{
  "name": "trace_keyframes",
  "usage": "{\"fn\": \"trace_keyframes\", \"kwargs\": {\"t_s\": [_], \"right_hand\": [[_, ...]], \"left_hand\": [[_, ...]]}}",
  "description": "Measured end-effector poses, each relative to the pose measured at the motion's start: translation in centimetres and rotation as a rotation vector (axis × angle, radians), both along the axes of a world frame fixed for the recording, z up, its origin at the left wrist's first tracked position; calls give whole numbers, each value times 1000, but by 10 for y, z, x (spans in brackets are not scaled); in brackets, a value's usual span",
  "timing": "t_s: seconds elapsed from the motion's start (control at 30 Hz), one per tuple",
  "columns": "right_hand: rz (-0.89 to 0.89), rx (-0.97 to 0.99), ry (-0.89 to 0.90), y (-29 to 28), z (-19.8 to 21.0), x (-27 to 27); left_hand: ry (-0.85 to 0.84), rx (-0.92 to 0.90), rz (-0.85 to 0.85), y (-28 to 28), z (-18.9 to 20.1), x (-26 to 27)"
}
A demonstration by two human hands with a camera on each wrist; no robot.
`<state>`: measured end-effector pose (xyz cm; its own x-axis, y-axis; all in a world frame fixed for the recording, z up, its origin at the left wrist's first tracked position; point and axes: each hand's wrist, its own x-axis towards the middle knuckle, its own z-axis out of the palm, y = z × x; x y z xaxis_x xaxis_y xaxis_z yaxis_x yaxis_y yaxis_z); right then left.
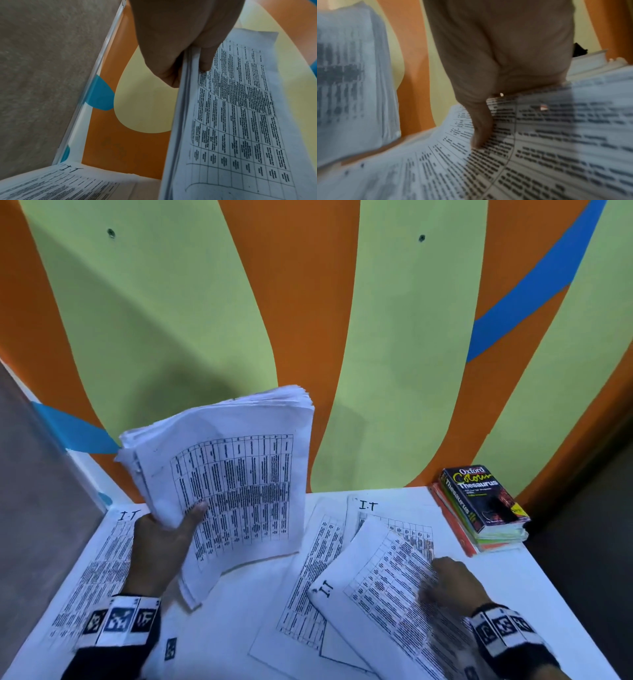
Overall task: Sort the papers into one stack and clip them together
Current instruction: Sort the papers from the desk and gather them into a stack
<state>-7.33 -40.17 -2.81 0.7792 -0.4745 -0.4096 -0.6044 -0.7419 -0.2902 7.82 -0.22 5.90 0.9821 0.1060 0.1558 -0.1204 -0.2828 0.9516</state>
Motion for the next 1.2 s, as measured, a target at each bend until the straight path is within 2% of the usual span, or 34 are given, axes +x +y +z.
{"fn": "trace_keyframes", "kwargs": {"t_s": [0.1, 0.17, 0.33, 0.47, 0.57, 0.83, 0.9, 1.0, 1.07, 1.2], "right_hand": [[-178, 180, -225, -10, 14, 0], [-311, 177, -283, -20, 20, 3], [-458, 145, -182, -21, -1, 24], [-537, 47, 6, 7, -1, 42], [-559, 10, -24, 16, -6, 48], [-667, 214, -214, -6, -13, 34], [-692, 360, -327, -7, -12, 23], [-780, 721, -545, -5, -10, 5], [-815, 838, -543, 1, -5, -3], [-744, 782, -415, 25, -9, -4]], "left_hand": [[-6, -28, 1, 1, 3, -3], [-16, -45, 16, 3, 6, -3], [-78, -69, 24, 4, 8, -5], [-80, -102, 37, 15, 2, -2], [-87, -91, 49, 21, 3, -3], [-91, -98, 90, 27, 15, -11], [-95, -92, 113, 27, 19, -14], [-114, -85, 132, 30, 26, -16], [-114, -77, 152, 34, 27, -17], [-108, -90, 189, 42, 24, -17]]}}
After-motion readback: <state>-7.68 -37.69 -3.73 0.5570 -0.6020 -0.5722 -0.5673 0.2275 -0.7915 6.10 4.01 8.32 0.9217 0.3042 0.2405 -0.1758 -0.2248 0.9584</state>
